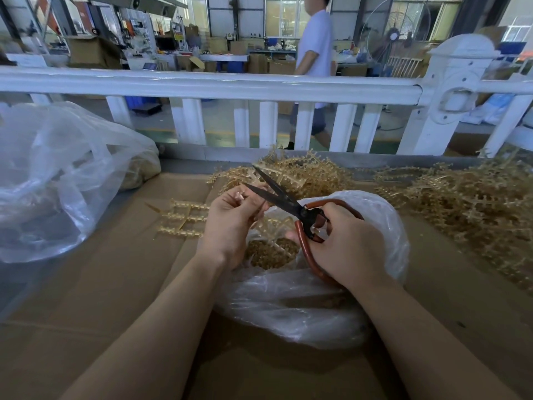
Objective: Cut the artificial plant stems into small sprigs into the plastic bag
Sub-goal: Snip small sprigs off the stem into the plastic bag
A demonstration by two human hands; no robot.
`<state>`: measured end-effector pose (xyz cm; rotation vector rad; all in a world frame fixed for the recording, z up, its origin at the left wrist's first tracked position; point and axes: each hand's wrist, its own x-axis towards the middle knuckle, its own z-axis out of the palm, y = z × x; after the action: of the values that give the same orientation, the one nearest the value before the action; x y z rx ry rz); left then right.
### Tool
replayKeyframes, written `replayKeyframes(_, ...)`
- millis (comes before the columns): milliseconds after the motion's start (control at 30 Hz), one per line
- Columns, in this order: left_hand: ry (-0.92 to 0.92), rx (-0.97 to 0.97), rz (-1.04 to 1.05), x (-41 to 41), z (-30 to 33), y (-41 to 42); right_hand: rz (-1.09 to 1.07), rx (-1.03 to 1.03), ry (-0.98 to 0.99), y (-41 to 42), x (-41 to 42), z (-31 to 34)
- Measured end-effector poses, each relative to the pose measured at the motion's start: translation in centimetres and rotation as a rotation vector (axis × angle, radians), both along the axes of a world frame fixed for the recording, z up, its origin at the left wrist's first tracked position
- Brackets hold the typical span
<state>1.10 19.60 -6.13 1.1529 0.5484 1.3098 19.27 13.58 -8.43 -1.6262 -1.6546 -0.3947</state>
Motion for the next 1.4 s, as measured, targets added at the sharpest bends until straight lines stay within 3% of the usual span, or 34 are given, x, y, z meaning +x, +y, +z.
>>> replayKeyframes(267, 0.094, 0.032, -0.003, 0.21, -0.10, 0.11, 0.018, -0.061, 0.055, -0.01, 0.07, 0.14)
replayKeyframes(833, -0.008, -0.038, -0.212, 0.17, 0.53, -0.36, -0.035, -0.042, -0.010, -0.05, -0.19, 0.64)
replayKeyframes(1067, -0.011, -0.129, -0.159, 0.12, 0.59, -0.26, 0.007, -0.078, 0.005, -0.03, -0.07, 0.83)
replayKeyframes(1400, -0.036, -0.109, -0.214, 0.06, 0.45, -0.25, -0.008, -0.058, -0.002, -0.36, -0.04, 0.77)
